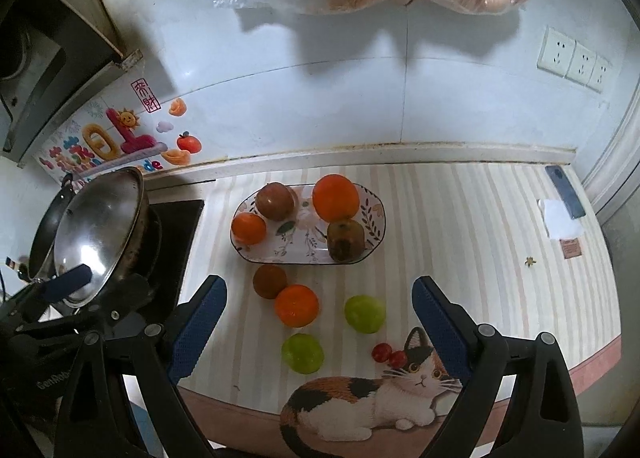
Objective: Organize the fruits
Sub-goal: 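Move both tools back over the green apples, then grasp a green apple with the left tool while the right tool grasps another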
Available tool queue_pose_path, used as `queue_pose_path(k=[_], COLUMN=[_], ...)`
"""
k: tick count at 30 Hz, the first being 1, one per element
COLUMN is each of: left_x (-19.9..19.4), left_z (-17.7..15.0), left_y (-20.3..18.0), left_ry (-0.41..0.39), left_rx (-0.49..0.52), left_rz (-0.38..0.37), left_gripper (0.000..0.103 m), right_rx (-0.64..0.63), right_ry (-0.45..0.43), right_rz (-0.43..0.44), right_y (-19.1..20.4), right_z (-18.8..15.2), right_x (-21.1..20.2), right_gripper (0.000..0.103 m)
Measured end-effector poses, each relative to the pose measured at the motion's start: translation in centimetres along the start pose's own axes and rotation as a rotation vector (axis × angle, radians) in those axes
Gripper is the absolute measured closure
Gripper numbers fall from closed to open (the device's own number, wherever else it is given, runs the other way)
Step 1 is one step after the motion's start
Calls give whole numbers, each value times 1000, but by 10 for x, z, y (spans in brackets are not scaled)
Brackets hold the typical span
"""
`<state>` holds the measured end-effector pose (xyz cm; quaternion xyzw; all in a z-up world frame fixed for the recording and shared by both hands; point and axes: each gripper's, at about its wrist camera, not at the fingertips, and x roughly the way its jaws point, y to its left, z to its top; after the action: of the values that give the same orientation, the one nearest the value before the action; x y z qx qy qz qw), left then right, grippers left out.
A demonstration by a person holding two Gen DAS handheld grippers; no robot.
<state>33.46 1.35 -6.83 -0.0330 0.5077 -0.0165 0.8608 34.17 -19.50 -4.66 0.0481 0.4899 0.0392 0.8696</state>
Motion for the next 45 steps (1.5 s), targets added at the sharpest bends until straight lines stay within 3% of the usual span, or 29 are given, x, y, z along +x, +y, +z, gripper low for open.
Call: queue_pose_path(k=[5,13,15,17,18,19,21,22,23,25,34,37,45], left_x=[34,136,164,183,197,207,229,238,243,244,231,234,234], left_z=[-8,-42,-52,-56,-60,-64,-73,-78,-81,-85,-86,-87,-85], left_y=[-10,-44,-55,-62,-66,-69,-73,-75,-75,-76,-40,-22,-10], left_ry=[55,321,399,443,470,491,552,580,590,577,525,521,503], left_rx=[3,17,2,-7,-9,-7,-20,-25,-28,-39,-25,-61,-96], left_rz=[-25,-72,-82,-90,-87,-81,-91,-100,-103,-118,3,22,3], left_gripper=[5,5,5,5,5,7,19,36,45,46,46,46,46], right_rx=[62,177,200,224,229,227,233,236,239,239,197,175,83], right_ry=[64,235,265,295,304,309,319,331,342,367,475,502,559], right_rz=[19,5,10,22,19,11,14,20,26,39,109,123,145], right_y=[-24,-83,-97,-110,-115,-118,-122,-123,-123,-124,-101,-89,-51], right_z=[-4,-27,-33,-39,-42,-44,-48,-49,-50,-50,-46,-49,-87], right_x=[25,100,118,134,141,146,154,160,165,179,249,271,270], right_gripper=[7,8,14,29,30,30,30,30,30,30,30,40,41])
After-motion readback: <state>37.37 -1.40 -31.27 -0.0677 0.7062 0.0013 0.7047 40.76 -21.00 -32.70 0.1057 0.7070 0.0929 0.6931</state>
